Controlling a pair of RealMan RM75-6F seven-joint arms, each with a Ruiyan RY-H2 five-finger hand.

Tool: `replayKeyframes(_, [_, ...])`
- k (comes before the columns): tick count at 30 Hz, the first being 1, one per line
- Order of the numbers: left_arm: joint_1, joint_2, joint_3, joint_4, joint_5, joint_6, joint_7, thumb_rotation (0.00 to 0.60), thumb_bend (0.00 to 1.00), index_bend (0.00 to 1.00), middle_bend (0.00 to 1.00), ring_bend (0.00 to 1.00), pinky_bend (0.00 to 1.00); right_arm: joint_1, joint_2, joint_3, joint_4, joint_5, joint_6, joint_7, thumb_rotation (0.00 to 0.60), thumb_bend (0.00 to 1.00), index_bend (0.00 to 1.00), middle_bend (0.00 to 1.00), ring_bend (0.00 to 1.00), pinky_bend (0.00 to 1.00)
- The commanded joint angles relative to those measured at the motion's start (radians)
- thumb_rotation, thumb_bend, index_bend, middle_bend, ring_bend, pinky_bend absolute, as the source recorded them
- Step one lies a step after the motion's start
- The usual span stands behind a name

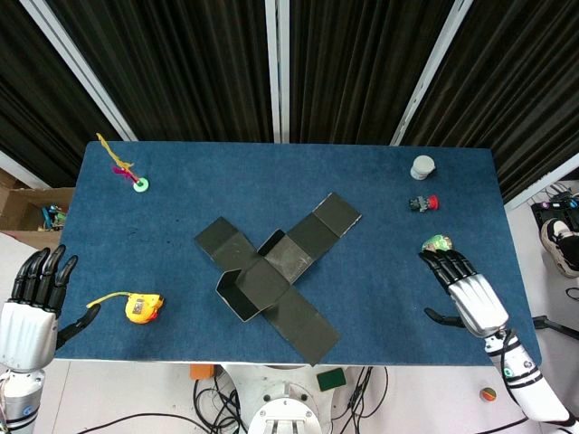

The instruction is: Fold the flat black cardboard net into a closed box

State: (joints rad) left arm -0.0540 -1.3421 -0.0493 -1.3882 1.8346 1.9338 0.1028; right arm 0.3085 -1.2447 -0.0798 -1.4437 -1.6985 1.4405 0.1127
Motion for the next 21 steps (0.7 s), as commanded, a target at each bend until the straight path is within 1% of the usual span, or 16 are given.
replayKeyframes(1, [-0.004,-0.004,-0.001,0.003,-0.001,-0.008,-0.003,0.6,0.0,0.04,0.0,0.01,0.13,0.037,-0.022,0.011,-0.008,-0.001,-0.065,-0.012,0.6,0.18,0.04,0.14,0.07,0.14])
replayKeyframes(3, [-0.003,-0.003,0.0,0.001,-0.008,-0.017,-0.01,0.6,0.0,0.04,0.0,0.01,0.13,0.059,-0.03,0.022,-0.016,-0.005,-0.093,-0.024,0.6,0.18,0.04,0.15,0.09,0.16])
replayKeyframes(5, [0.0,-0.003,0.003,-0.002,-0.016,-0.023,-0.02,0.6,0.0,0.04,0.0,0.01,0.13,0.098,-0.042,0.043,-0.029,-0.014,-0.132,-0.055,0.6,0.18,0.05,0.19,0.14,0.23])
replayKeyframes(6, [0.002,-0.004,0.005,-0.003,-0.019,-0.026,-0.024,0.6,0.0,0.04,0.0,0.01,0.13,0.119,-0.05,0.056,-0.035,-0.018,-0.152,-0.075,0.6,0.18,0.08,0.22,0.21,0.32])
replayKeyframes(7, [0.003,-0.006,0.006,-0.004,-0.022,-0.029,-0.027,0.6,0.0,0.04,0.0,0.01,0.13,0.15,-0.064,0.076,-0.044,-0.022,-0.182,-0.105,0.6,0.18,0.11,0.25,0.29,0.44])
replayKeyframes(8, [0.004,-0.007,0.007,-0.004,-0.024,-0.032,-0.028,0.6,0.0,0.04,0.0,0.01,0.13,0.175,-0.078,0.092,-0.05,-0.021,-0.21,-0.131,0.6,0.18,0.14,0.28,0.39,0.58])
replayKeyframes(9, [0.004,-0.006,0.008,-0.005,-0.024,-0.033,-0.027,0.6,0.0,0.04,0.0,0.01,0.14,0.202,-0.094,0.108,-0.055,-0.017,-0.242,-0.161,0.6,0.18,0.16,0.29,0.45,0.68])
replayKeyframes(10, [0.005,-0.005,0.009,-0.008,-0.023,-0.034,-0.027,0.6,0.0,0.04,0.0,0.01,0.14,0.24,-0.119,0.131,-0.057,-0.012,-0.286,-0.203,0.6,0.18,0.19,0.3,0.53,0.81])
replayKeyframes(11, [0.005,-0.004,0.009,-0.011,-0.021,-0.034,-0.028,0.6,0.0,0.04,0.0,0.01,0.14,0.268,-0.142,0.149,-0.053,-0.007,-0.318,-0.239,0.6,0.18,0.22,0.31,0.6,0.9])
replayKeyframes(12, [0.006,-0.002,0.009,-0.014,-0.02,-0.033,-0.028,0.6,0.0,0.04,0.0,0.01,0.14,0.295,-0.165,0.164,-0.046,0.001,-0.354,-0.278,0.6,0.18,0.24,0.32,0.64,0.96])
replayKeyframes(13, [0.008,0.0,0.01,-0.016,-0.021,-0.033,-0.027,0.6,0.0,0.04,0.0,0.01,0.14,0.331,-0.198,0.183,-0.035,0.012,-0.4,-0.33,0.6,0.18,0.25,0.32,0.67,0.99])
replayKeyframes(16, [0.012,0.006,0.012,-0.02,-0.024,-0.035,-0.03,0.6,0.0,0.04,0.0,0.01,0.14,0.41,-0.279,0.214,0.003,0.041,-0.505,-0.434,0.6,0.18,0.26,0.32,0.72,1.0])
replayKeyframes(21, [0.021,0.009,0.014,-0.015,-0.04,-0.039,-0.047,0.6,0.0,0.04,0.0,0.01,0.14,0.496,-0.39,0.237,0.08,0.081,-0.606,-0.544,0.6,0.18,0.26,0.31,0.72,1.0])
